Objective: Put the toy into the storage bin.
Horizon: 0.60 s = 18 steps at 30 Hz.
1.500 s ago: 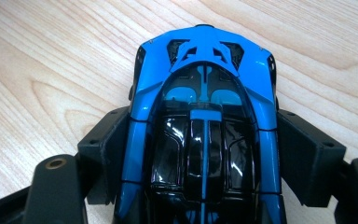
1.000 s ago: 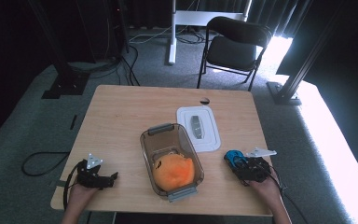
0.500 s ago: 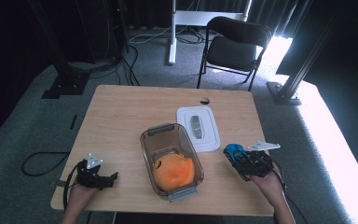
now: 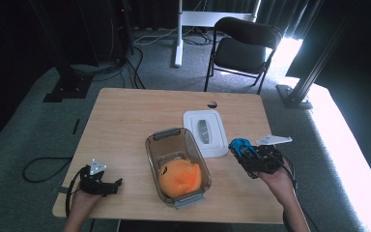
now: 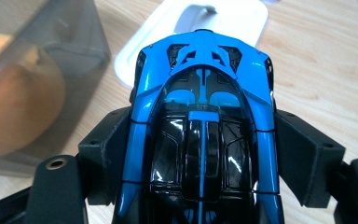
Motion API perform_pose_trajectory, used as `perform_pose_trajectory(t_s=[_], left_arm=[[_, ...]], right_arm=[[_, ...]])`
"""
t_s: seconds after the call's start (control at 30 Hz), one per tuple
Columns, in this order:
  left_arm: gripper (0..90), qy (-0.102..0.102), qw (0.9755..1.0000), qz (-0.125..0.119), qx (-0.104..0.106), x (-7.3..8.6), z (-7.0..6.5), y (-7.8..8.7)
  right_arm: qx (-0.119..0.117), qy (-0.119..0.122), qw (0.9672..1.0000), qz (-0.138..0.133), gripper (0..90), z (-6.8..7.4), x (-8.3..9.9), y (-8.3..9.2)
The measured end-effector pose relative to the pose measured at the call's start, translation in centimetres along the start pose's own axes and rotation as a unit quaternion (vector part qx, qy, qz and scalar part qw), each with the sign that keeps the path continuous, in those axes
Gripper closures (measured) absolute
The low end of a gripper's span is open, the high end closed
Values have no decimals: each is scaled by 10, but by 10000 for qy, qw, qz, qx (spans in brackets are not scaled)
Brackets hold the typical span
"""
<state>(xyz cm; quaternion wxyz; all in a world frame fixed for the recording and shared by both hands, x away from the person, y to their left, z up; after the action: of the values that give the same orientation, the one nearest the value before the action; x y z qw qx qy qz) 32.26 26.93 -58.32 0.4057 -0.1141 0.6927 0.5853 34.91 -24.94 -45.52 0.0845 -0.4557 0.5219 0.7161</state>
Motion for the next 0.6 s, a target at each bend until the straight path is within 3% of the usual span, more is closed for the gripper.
perform_pose_trajectory(t_s=[0.47,0.6], left_arm=[[1,3,10000,-2,12,0,0,0],[1,-5,10000,-8,15,0,0,0]], right_arm=[[-158,161,9996,-184,255,24,-40,3],[-208,303,9991,-187,255,33,-49,0]])
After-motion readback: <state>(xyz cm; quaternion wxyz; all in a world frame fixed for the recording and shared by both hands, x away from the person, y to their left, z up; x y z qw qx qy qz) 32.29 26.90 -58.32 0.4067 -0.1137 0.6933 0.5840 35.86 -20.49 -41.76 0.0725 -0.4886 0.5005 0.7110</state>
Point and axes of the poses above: each handheld gripper's, and its own axes: y roughly backward along the jaws, x roughly out of its underside, z roughly to its left, the point moved 5 cm from there along -y, roughly forward along the jaws, and after that the axes turned 1 degree about -z, right-handed, at the moved point
